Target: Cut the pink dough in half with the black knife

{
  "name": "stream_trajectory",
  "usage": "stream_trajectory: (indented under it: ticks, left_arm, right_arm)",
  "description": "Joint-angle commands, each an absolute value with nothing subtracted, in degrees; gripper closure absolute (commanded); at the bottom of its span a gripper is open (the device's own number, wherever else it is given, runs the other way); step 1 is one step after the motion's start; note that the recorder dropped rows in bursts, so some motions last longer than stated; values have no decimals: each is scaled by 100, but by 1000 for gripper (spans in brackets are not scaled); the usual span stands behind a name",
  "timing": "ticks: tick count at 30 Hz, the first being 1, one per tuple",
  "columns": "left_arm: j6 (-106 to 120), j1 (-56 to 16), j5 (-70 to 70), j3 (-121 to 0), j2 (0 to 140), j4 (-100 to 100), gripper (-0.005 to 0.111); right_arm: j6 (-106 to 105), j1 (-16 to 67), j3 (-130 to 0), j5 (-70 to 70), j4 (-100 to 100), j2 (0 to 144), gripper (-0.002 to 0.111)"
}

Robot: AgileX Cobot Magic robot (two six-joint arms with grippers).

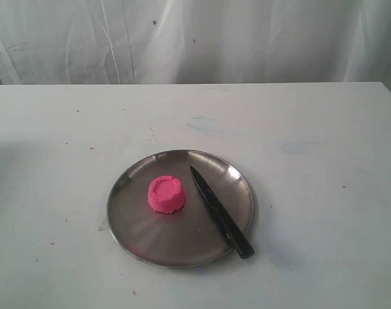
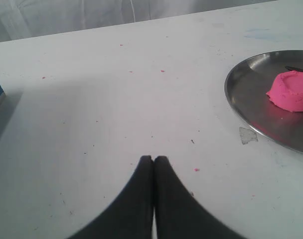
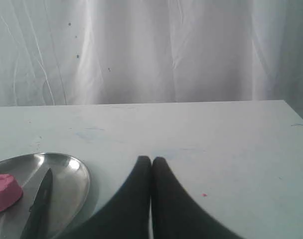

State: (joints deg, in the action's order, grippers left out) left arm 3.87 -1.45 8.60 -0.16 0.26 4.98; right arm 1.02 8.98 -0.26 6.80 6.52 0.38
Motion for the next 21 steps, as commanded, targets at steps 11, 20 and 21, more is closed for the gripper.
stream_trajectory:
  ticks: [11,20,21]
  left_arm:
    - [394,-131,864,0,0,535,107]
    - [393,-131,864,0,0,535,107]
    - [393,-131,864,0,0,535,107]
  right_arm:
    - [749,859,0,-68,907,0,108]
    - [3021,859,0,-294,1378,0,108]
    - [3070,859,0,-260,1378,0,108]
